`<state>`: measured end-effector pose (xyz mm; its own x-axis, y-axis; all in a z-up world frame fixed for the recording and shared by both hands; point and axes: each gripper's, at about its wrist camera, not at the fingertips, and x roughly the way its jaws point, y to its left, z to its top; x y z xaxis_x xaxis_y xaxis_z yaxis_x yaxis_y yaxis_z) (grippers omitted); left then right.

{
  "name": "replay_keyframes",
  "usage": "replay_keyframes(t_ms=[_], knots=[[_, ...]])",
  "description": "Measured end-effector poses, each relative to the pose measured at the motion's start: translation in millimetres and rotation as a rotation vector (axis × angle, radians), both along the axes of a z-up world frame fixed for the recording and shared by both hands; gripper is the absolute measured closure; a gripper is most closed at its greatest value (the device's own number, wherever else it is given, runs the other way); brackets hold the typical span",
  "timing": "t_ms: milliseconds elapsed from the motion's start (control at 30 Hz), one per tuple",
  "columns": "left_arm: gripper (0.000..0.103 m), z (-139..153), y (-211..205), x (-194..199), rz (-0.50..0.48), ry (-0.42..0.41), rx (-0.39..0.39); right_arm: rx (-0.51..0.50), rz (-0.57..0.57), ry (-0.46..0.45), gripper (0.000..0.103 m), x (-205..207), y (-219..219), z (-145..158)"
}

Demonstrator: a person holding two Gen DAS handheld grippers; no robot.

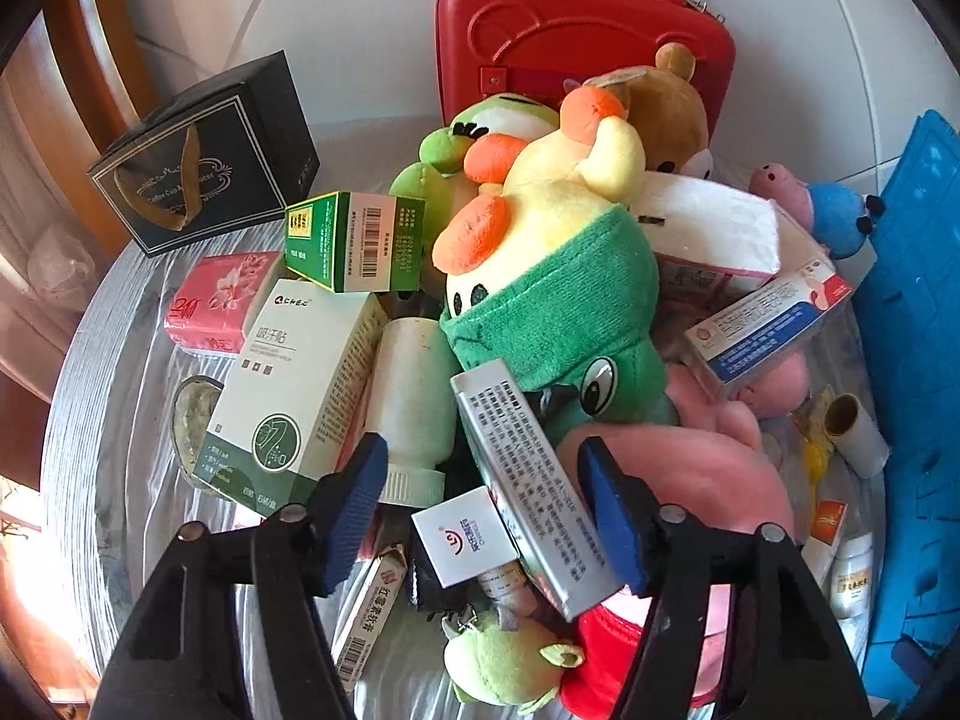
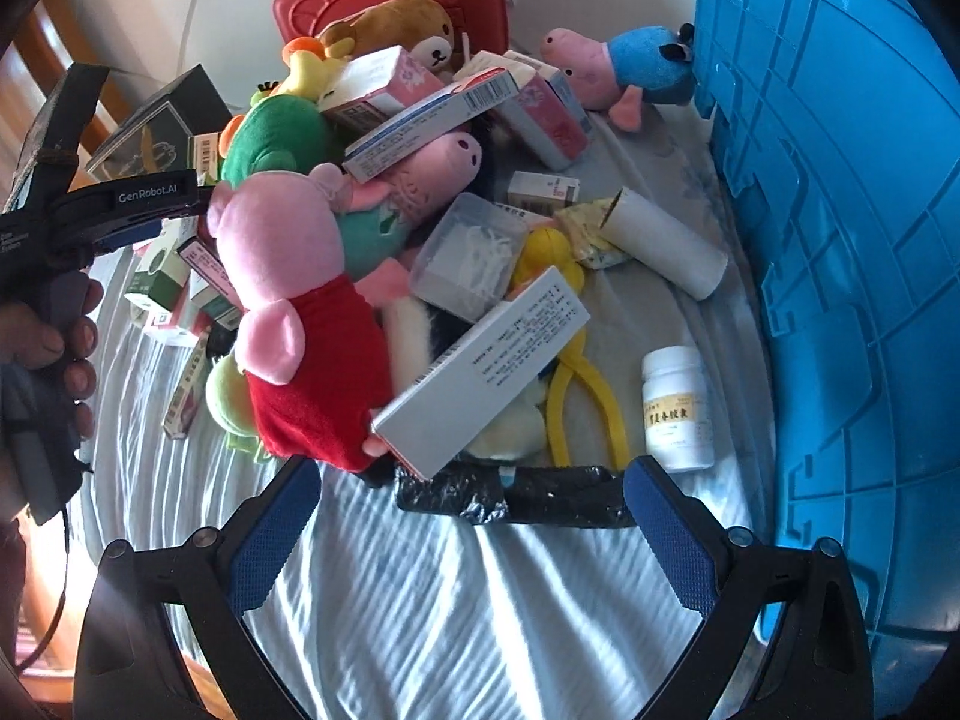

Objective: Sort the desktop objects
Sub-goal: 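Grasp the white medicine box with the left tool while the right tool grasps a white box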

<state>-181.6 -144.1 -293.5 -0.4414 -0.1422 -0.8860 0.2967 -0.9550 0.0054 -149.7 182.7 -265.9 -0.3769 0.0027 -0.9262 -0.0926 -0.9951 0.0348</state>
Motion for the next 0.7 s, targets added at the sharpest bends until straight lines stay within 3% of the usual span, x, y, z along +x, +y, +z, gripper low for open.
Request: replay_keyframes(t_ms=[67,167,467,667,700], knots=[[0.064,-12,0,-6,-0.003,-0.037,-0.002,-0.011,-0.030,-0.011,0.000,-5,7,-7],[0.077,-21,-6,-3,0.016,-0.038,0.014,-0.057,-0.114,-0.024,0.000,-14,22,-18],[0.082,5,-9,29,-0.029,0.082,0.069,-0.126,-0.215,-0.044,0.000,-55,36,-54],[0.085,24,-11,43,-0.058,0.128,0.090,-0.116,-0.206,-0.073,0.001,-70,28,-74],[0.085,26,-12,45,-0.058,0.132,0.092,-0.117,-0.202,-0.073,0.005,-72,26,-76]])
